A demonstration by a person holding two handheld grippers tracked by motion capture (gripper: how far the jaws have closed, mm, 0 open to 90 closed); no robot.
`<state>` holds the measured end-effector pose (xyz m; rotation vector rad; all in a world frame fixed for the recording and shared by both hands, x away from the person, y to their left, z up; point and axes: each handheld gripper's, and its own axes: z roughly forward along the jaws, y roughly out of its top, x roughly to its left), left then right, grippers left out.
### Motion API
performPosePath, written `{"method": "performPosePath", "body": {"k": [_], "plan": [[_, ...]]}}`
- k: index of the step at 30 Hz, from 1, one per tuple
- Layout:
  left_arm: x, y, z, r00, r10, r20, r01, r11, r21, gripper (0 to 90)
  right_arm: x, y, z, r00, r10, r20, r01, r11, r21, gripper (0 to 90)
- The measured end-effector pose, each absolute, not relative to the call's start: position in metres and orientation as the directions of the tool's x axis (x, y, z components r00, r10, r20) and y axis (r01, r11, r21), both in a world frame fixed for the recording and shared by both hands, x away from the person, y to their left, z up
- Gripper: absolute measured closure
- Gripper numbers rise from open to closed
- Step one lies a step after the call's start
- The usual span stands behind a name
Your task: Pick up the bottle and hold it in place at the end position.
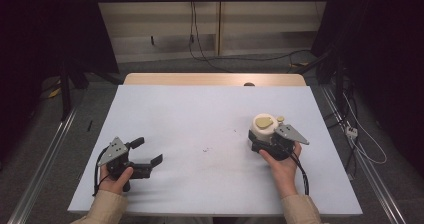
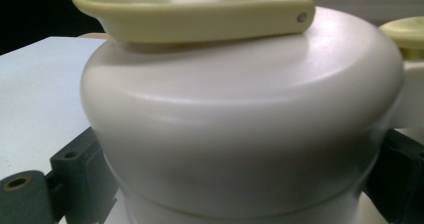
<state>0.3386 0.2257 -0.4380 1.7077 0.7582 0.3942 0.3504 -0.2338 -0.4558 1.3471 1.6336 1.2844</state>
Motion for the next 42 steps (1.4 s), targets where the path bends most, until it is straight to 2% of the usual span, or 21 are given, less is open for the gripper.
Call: {"method": "performPosePath", "body": {"k": [14,28,42], "plan": [[0.339,0.226,-0.438,0.731,0.670,-0.126,0.277,-0.124,0.953,3.8,0.350,-0.232,-0.455,-0.251,0.964,0.087,0.296,-0.009,0.955,6.3],[0.339,0.226,-0.438,0.731,0.670,-0.129,0.277,-0.118,0.953,3.8,0.352,-0.212,-0.446,-0.311,0.948,0.065,0.255,0.017,0.967,6.9],[0.339,0.226,-0.438,0.730,0.669,-0.135,0.279,-0.112,0.954,3.8,0.363,-0.193,-0.440,-0.343,0.935,0.087,0.241,-0.001,0.970,6.9]]}}
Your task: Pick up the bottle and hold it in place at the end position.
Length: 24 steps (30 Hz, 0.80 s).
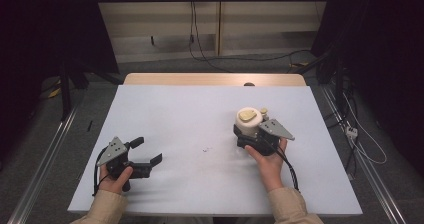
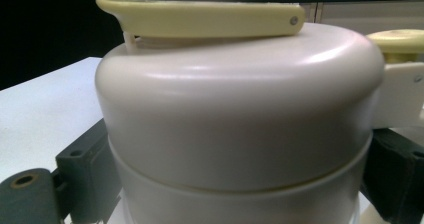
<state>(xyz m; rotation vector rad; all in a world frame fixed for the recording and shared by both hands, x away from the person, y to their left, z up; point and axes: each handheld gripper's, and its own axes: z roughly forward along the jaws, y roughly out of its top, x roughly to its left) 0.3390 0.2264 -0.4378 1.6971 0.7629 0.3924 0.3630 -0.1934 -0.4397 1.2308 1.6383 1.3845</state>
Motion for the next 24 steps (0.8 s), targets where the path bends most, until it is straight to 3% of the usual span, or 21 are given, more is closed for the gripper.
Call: {"method": "performPosePath", "body": {"k": [24], "plan": [[0.339,0.228,-0.438,0.727,0.671,-0.145,0.283,-0.101,0.954,3.8,0.379,-0.163,-0.432,-0.377,0.920,0.108,0.227,-0.021,0.974,7.0]]}}
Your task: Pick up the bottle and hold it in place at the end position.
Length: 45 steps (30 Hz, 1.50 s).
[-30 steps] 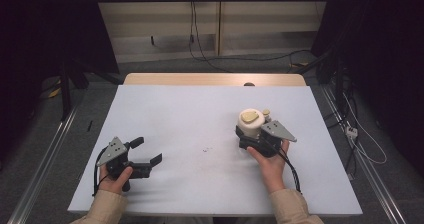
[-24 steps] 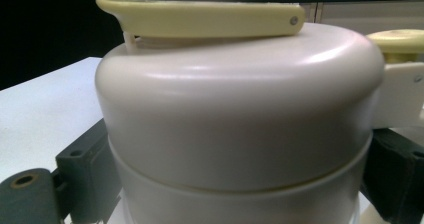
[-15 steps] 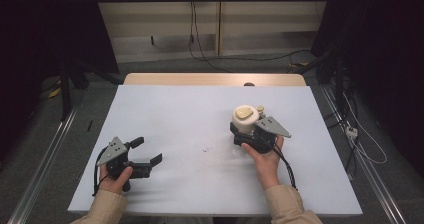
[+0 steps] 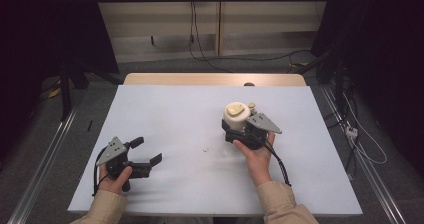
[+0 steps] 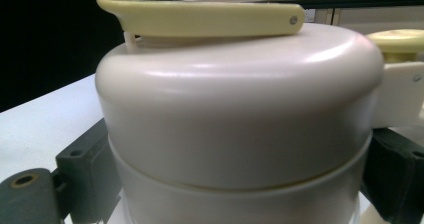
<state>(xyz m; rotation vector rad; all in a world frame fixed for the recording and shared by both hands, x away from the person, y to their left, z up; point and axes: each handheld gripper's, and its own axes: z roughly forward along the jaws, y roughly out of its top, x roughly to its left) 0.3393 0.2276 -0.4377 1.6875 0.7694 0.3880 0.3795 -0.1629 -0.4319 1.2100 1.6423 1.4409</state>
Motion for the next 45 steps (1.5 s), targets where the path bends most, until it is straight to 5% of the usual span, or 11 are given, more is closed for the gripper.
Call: {"method": "performPosePath", "body": {"k": [45], "plan": [[0.340,0.228,-0.438,0.730,0.666,-0.152,0.287,-0.097,0.953,3.8,0.413,-0.124,-0.442,-0.388,0.915,0.110,0.243,-0.014,0.970,7.0]]}}
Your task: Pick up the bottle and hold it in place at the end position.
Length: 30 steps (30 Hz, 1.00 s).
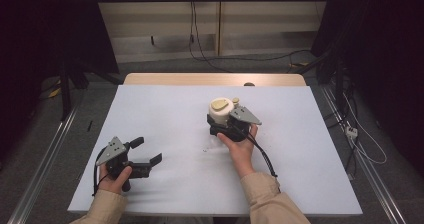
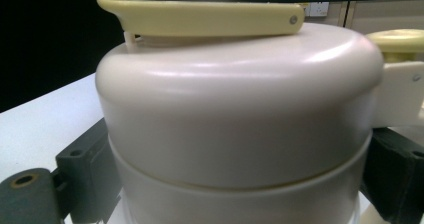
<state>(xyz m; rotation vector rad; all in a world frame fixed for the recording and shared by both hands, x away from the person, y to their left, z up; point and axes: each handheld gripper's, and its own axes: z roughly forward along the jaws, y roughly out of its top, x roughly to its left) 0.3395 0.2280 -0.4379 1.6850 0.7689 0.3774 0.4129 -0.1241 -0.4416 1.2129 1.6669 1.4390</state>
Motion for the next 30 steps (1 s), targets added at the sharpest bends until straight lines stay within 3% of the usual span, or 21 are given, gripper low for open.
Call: {"method": "performPosePath", "body": {"k": [30], "plan": [[0.340,0.228,-0.438,0.729,0.668,-0.153,0.289,-0.097,0.953,3.8,0.424,-0.115,-0.451,-0.383,0.915,0.124,0.262,-0.021,0.965,7.0]]}}
